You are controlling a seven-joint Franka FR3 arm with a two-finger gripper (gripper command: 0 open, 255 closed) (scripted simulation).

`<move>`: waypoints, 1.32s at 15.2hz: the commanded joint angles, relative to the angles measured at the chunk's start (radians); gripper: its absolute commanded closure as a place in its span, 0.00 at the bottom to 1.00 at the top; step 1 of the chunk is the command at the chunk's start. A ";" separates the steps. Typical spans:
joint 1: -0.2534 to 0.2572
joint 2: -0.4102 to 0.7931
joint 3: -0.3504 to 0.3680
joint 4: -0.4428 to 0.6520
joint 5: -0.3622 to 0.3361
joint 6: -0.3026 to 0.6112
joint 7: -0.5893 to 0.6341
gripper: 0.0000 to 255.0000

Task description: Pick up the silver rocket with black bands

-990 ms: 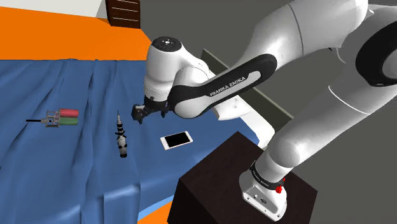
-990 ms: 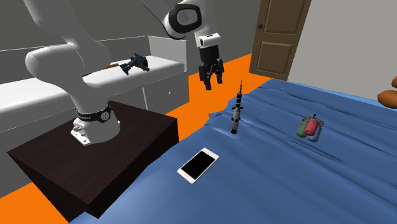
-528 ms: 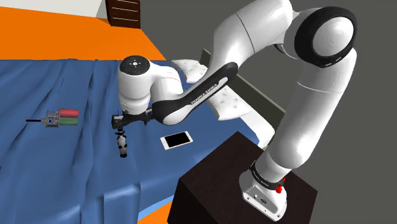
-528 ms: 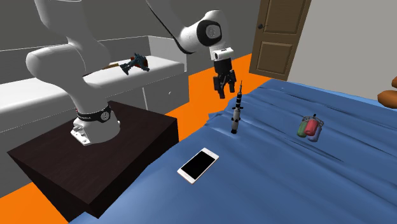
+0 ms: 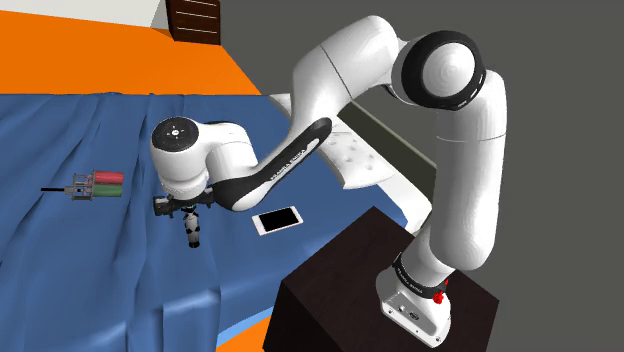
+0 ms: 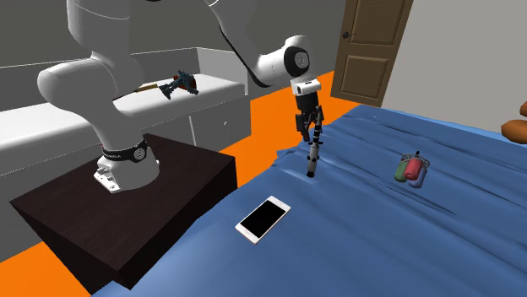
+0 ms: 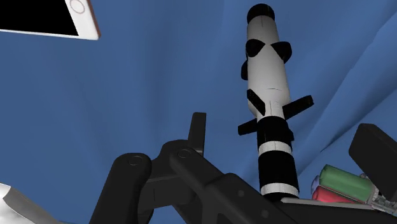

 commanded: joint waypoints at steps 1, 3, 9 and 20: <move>0.011 0.021 -0.014 0.003 -0.023 0.011 0.021 0.00; 0.020 0.041 -0.027 0.007 -0.045 0.021 0.039 0.00; 0.028 0.057 -0.037 0.009 -0.062 0.030 0.053 1.00; 0.009 0.016 -0.011 0.003 -0.019 0.008 0.017 1.00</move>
